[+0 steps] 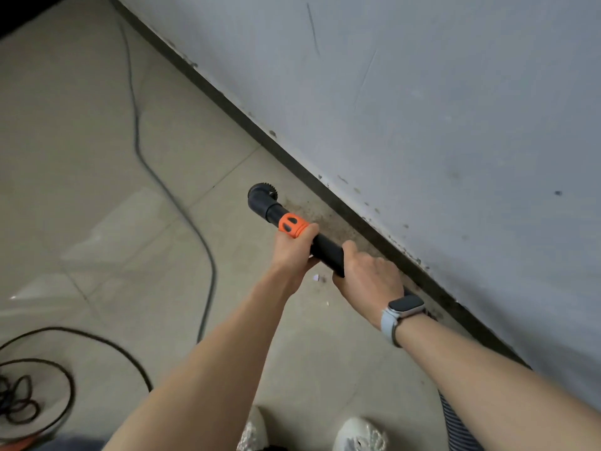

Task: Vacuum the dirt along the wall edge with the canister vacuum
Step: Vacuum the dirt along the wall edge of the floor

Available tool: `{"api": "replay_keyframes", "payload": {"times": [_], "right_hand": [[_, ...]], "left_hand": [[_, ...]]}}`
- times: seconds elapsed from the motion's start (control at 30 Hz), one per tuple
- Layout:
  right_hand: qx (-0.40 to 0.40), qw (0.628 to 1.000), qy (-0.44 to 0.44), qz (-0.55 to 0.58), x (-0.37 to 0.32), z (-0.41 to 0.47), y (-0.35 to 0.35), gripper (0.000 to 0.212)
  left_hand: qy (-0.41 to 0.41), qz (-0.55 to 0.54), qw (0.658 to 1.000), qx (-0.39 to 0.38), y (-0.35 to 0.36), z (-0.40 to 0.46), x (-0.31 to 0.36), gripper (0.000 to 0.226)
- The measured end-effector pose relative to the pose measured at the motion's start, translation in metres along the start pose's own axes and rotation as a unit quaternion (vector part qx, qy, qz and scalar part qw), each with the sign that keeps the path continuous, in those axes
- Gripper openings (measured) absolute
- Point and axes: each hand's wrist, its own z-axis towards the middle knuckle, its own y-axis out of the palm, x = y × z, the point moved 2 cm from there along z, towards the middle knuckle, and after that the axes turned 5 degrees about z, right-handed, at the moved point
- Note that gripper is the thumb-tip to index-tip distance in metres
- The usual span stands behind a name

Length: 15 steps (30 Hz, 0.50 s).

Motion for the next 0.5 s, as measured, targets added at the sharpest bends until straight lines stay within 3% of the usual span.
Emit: {"api": "replay_keyframes", "payload": {"times": [0.3,0.5], "right_hand": [[0.061,0.996,0.038,0.055,0.026,0.063,0.096,0.029],[0.077,0.991,0.071,0.088,0.048,0.058,0.131,0.030]], "left_hand": [[0.037,0.070,0.996,-0.026,-0.003,0.112,-0.043,0.021],[0.057,0.121,0.989,-0.060,0.006,0.128,-0.068,0.043]]}}
